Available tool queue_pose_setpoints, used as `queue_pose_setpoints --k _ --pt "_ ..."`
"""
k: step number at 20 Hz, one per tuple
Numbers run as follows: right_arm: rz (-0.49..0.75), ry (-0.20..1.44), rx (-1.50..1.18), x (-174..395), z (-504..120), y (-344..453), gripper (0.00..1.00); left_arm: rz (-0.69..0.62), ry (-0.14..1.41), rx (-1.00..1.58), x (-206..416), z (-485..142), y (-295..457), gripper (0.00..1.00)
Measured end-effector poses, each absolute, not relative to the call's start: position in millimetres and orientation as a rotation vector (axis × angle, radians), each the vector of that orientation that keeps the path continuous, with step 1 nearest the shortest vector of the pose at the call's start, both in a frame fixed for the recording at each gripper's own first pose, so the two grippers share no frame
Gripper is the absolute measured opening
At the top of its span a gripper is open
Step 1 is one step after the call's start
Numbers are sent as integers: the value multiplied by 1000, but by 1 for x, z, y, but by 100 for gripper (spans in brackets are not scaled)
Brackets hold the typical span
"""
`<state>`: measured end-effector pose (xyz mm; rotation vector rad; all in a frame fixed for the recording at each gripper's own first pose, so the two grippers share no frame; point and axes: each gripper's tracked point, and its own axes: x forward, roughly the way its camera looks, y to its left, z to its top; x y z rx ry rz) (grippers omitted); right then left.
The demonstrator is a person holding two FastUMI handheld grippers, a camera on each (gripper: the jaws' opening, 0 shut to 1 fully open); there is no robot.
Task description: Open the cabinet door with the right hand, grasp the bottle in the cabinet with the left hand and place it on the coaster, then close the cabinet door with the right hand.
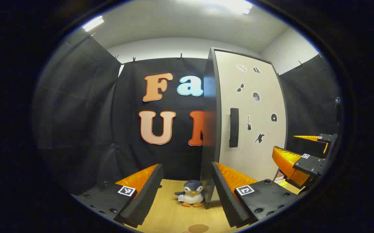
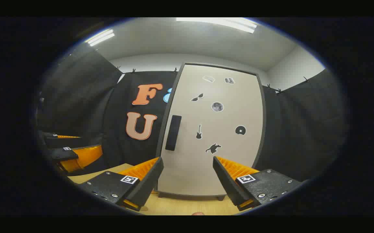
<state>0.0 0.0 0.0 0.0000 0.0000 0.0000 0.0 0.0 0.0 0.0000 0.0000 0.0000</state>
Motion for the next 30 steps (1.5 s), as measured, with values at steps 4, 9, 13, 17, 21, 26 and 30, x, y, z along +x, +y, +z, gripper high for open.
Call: queue_pose_setpoints --k 4,9,13,17,21,26,30 --pt "1 -7 -20 2 4 13 95 -2 1 4 4 1 7 96" --pt "-21 -8 -16 4 5 15 95 -3 28 -30 13 -9 13 99" --pt "-31 9 10 11 0 14 93 1 40 -23 20 -13 18 96" --pt "-23 23 21 19 -5 20 95 7 41 -10 21 -15 20 99" --pt "-16 19 18 35 -5 26 95 10 38 -6 23 -16 21 96" --pt "-11 26 52 70 -6 35 95 14 35 -6 24 -18 22 96" --pt "9 36 100 100 -5 44 95 16 56 -20 27 -25 24 99"
